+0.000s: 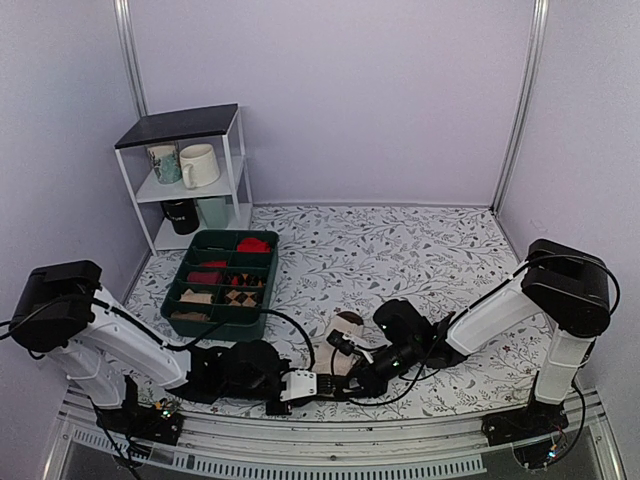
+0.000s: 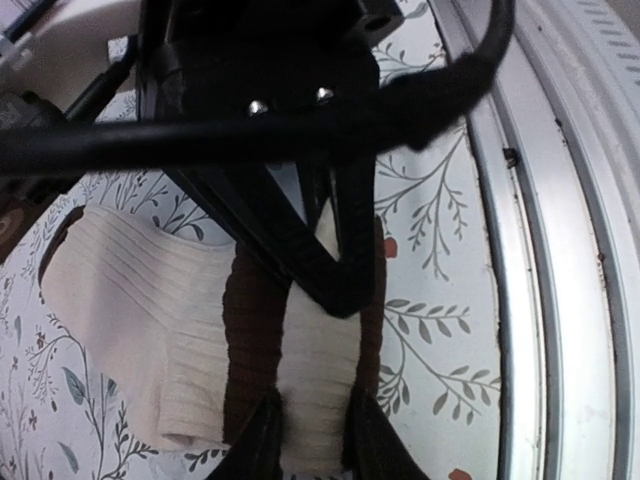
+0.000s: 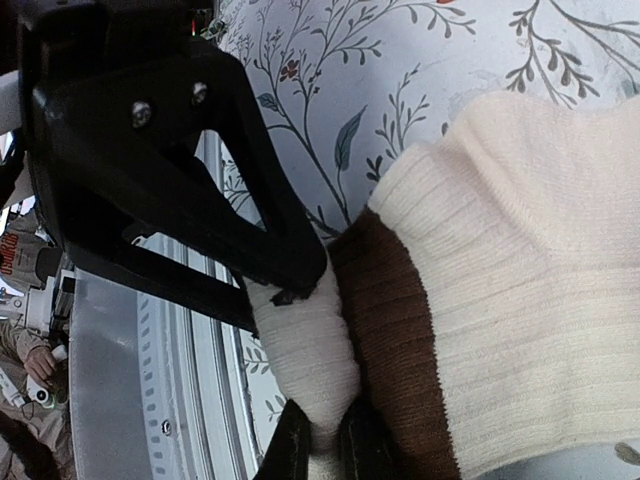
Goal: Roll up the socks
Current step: Roll the sock at the center of the board.
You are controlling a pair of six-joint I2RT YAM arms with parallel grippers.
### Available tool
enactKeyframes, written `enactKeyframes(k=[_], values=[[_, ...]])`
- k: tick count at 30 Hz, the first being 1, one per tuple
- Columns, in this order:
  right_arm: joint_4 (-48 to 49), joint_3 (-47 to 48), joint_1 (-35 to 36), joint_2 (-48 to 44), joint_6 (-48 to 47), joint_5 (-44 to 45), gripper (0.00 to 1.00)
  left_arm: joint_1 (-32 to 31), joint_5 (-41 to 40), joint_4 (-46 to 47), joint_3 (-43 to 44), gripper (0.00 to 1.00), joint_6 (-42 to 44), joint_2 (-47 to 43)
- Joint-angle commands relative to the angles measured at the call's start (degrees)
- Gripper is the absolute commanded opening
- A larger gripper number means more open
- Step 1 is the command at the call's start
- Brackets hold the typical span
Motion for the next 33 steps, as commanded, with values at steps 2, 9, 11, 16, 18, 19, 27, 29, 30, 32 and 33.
enactKeyframes(k=[2, 9, 11, 16, 18, 19, 27, 29, 30, 32, 33], values=[[-14.0, -2.3, 0.2, 4.5, -0.7, 3.0, 0.00, -0.8, 0.5, 1.4, 1.0, 0.16, -0.9, 2.6], [-15.7, -1.3, 0.1, 2.2, -0.3, 6.2, 0.12, -0.7, 2.5, -1.8, 1.3, 0.00, -4.9, 2.0], [-15.7, -1.3, 0.1, -0.4, -0.8, 7.7, 0.18, -0.8, 2.3, -3.0, 1.0, 0.00, -7.7, 1.7], [-8.1, -6.4, 0.2, -12.7, -2.8, 16.5, 0.32, -0.1, 3.2, -7.4, 1.3, 0.00, -16.4, 1.4], [-2.1, -11.8, 1.3, -18.4, -4.6, 21.3, 0.37, 0.7, 4.3, -8.4, 1.4, 0.00, -19.8, 2.0], [1.0, -13.9, 2.5, -20.9, -5.8, 24.2, 0.41, 1.1, 5.0, -8.8, 1.5, 0.00, -21.3, 2.5], [13.4, -19.5, 11.8, -24.1, -23.1, 36.3, 0.47, 4.4, 11.2, -10.5, 2.2, 0.00, -28.1, 6.5], [14.4, -18.9, 13.2, -22.9, -26.0, 39.0, 0.47, 4.9, 12.6, -10.6, 2.0, 0.00, -28.5, 6.6], [15.2, -18.8, 13.5, -22.4, -27.7, 39.7, 0.47, 5.2, 13.1, -10.7, 1.8, 0.00, -28.6, 6.4], [16.7, -18.7, 13.6, -21.1, -29.9, 40.2, 0.47, 5.6, 14.0, -11.0, 1.5, 0.00, -28.7, 6.2], [17.2, -18.5, 13.6, -19.9, -30.7, 39.9, 0.47, 5.7, 14.3, -11.2, 1.5, 0.00, -28.8, 6.2]])
